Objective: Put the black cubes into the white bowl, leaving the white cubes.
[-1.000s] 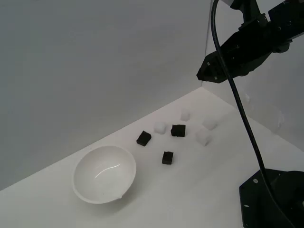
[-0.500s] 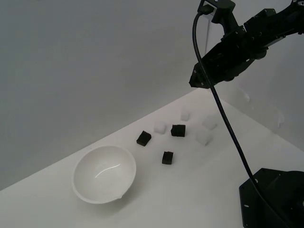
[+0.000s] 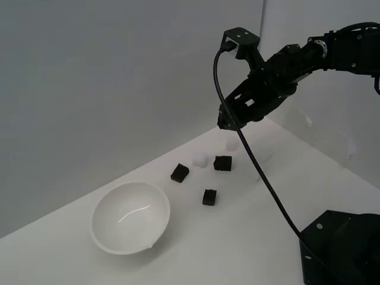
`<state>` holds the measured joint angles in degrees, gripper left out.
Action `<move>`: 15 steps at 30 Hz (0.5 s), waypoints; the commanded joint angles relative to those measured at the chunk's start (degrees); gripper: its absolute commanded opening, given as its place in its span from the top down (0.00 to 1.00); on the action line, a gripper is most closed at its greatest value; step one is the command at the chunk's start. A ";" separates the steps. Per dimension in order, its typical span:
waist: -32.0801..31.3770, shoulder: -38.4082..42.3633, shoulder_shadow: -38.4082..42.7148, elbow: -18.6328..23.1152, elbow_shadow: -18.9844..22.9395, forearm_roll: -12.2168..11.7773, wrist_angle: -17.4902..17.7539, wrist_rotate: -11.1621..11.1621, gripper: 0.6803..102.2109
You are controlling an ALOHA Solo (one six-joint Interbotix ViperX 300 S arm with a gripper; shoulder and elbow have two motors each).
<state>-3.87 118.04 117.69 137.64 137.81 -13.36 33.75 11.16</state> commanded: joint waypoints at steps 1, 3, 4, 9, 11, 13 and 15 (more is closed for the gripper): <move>-0.79 -1.05 -0.88 0.00 -0.35 -1.23 -0.18 0.18 0.54; -0.79 -2.46 -2.20 0.18 -0.09 -1.23 -0.26 0.18 0.48; -0.79 -3.08 -2.81 0.26 0.00 -1.23 -0.44 0.18 0.44; -0.79 -6.68 -6.50 0.62 0.35 -1.23 -1.23 0.18 0.39; -0.79 -8.26 -8.00 0.88 0.62 -1.23 -1.58 0.18 0.39; -0.97 -9.76 -9.58 1.23 0.88 -1.23 -1.93 0.18 0.39; -1.23 -10.81 -10.55 1.67 1.41 -1.23 -2.64 0.18 0.39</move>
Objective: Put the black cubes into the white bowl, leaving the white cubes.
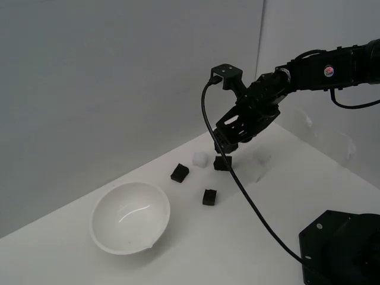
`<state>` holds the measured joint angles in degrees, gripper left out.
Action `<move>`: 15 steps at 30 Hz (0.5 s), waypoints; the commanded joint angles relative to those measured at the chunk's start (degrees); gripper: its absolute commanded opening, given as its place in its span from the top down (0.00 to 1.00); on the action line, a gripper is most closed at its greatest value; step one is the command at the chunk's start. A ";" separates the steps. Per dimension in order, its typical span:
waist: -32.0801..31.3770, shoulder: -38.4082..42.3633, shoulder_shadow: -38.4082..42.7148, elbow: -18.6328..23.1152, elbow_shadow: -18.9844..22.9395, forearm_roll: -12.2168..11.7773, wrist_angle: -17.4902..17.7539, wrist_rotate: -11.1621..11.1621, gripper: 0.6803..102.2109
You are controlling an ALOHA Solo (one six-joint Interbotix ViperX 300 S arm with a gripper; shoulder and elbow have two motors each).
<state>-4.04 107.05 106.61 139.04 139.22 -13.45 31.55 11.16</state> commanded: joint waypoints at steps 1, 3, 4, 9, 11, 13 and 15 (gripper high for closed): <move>-1.23 -0.09 0.26 0.44 0.26 -1.14 -0.88 0.18 0.39; -1.76 -0.70 -0.35 0.70 0.53 -1.14 -2.11 0.18 0.38; -2.02 -0.97 -0.62 0.79 0.62 -1.14 -2.37 0.18 0.37; -2.99 -2.81 -2.46 0.70 0.53 -1.14 -3.34 0.18 0.15; -2.99 -3.96 -3.52 0.70 0.53 -1.14 -3.43 0.18 0.04; -2.90 -5.01 -4.57 0.70 0.53 -1.14 -3.43 0.18 0.02; -2.90 -5.89 -5.45 0.62 0.53 -1.14 -3.52 0.18 0.02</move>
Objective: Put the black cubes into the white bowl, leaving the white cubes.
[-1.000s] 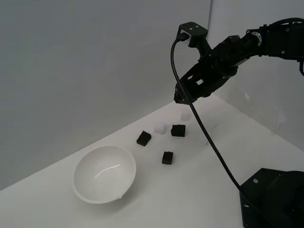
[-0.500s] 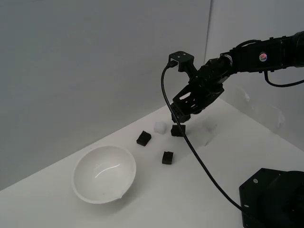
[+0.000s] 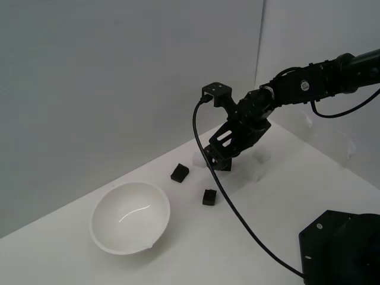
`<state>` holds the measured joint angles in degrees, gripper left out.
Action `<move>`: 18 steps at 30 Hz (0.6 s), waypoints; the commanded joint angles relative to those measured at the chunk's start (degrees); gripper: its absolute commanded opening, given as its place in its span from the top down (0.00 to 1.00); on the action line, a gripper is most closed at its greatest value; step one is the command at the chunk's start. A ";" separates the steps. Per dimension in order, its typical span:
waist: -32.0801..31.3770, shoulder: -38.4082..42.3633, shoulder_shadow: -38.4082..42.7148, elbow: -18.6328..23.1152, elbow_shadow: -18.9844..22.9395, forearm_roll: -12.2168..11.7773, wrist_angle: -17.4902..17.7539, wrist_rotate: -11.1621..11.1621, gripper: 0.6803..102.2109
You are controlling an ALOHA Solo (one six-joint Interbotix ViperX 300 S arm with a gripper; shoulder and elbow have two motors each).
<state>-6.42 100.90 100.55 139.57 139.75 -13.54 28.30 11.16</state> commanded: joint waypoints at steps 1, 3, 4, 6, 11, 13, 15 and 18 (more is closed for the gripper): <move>-0.53 -0.18 0.18 0.09 0.00 -1.05 -0.35 0.18 0.02; -0.62 -0.88 -0.44 0.09 -0.09 -0.97 -0.62 0.18 0.02; -0.53 -1.14 -0.79 0.09 -0.09 -0.88 -0.79 0.18 0.02; -0.53 -1.85 -1.49 0.09 -0.09 -0.62 -1.23 0.26 0.02; -0.53 -2.72 -2.37 0.00 -0.26 -0.35 -2.20 0.26 0.02; -0.53 -3.16 -2.90 0.00 -0.26 -0.35 -2.29 0.18 0.03; -0.62 -3.60 -3.43 0.00 -0.18 -0.35 -2.29 0.26 0.03; -0.53 -4.39 -4.22 0.00 -0.26 -0.26 -2.29 0.18 0.09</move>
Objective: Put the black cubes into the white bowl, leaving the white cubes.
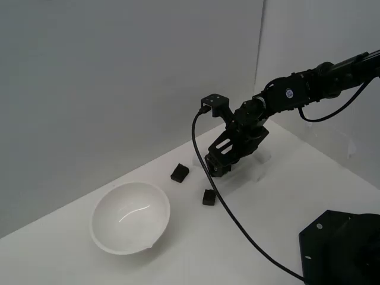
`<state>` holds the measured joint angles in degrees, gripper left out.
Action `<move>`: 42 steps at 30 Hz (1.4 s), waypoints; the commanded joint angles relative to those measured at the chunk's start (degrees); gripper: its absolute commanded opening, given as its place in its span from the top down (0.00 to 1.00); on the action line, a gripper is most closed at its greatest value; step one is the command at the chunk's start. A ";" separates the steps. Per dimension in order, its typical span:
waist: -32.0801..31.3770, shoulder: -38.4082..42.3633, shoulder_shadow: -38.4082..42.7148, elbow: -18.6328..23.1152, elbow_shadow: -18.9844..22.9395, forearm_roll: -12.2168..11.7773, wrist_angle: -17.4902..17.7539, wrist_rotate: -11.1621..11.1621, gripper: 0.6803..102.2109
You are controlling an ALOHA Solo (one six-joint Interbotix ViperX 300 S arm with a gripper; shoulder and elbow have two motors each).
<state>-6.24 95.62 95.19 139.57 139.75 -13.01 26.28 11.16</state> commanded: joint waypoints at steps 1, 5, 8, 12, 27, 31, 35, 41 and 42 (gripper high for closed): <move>-0.70 0.70 1.05 0.00 -0.26 -0.79 -0.26 0.26 0.14; -0.70 0.35 0.70 0.00 -0.18 -0.70 -0.26 0.18 0.38; -0.53 0.53 0.88 0.00 -0.26 -0.62 -0.26 0.18 0.52; -0.35 1.32 1.67 0.09 -0.09 -0.26 -0.26 0.18 0.82; 1.32 10.99 11.34 0.09 -0.18 -0.26 3.96 0.18 0.98; 1.32 13.27 13.71 -0.35 -0.79 -0.26 5.10 0.18 0.98; 1.32 14.68 15.03 -1.49 -1.93 -0.26 6.77 0.18 0.98; 1.32 17.05 17.40 -3.52 -3.96 -0.26 9.67 0.18 0.98; 1.32 17.31 17.67 -3.78 -4.31 -0.26 9.93 0.18 0.98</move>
<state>-4.13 111.01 110.65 137.37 137.46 -12.74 35.51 11.16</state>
